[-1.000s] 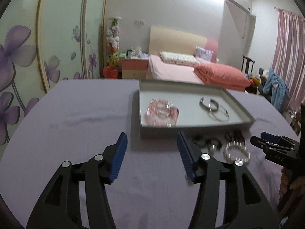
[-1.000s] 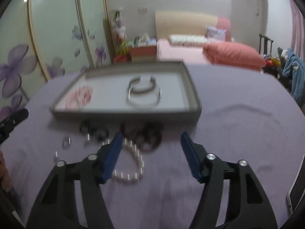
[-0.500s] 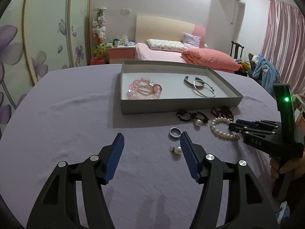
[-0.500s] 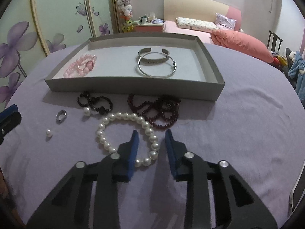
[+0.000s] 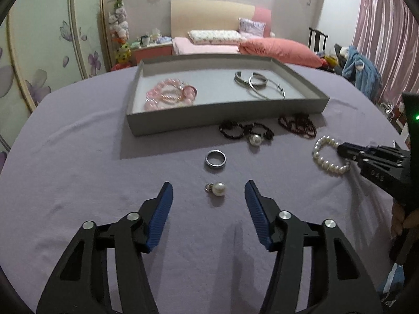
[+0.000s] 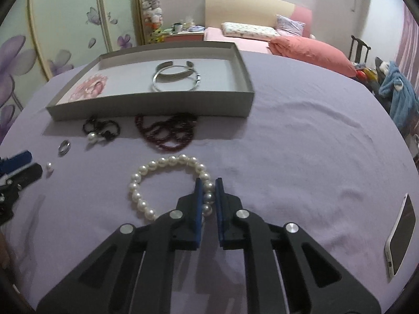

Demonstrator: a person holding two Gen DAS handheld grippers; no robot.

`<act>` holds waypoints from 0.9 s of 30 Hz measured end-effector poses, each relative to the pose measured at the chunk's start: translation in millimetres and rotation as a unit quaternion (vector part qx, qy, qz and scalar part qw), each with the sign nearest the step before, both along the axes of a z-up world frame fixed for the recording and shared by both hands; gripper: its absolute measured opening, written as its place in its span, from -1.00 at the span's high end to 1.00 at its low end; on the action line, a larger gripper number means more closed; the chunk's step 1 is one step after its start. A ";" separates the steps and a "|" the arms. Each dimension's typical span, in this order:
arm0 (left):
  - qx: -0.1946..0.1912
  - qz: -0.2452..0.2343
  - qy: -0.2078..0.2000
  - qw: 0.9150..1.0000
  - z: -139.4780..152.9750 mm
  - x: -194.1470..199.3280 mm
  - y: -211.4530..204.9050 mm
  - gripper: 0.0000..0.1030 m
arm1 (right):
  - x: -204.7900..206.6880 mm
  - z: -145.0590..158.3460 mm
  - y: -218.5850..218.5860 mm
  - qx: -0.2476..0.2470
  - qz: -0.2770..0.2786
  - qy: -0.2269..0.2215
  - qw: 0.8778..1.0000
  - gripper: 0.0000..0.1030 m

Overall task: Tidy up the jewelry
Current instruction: 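Grasp the pearl earring with the left tool while the right tool grasps the white pearl bracelet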

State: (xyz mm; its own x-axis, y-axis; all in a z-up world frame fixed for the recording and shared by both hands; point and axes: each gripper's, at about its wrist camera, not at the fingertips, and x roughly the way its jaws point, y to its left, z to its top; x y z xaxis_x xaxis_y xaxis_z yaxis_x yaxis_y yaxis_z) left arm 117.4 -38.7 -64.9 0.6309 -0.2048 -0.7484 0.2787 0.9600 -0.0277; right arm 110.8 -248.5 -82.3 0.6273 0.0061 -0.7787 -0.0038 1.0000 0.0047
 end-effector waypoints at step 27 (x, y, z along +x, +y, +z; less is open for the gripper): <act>0.016 0.051 0.019 0.998 -7.8 8.5 18.1 0.67 | -0.1 0.9 23.3 0.019 0.042 0.001 0.999 0.78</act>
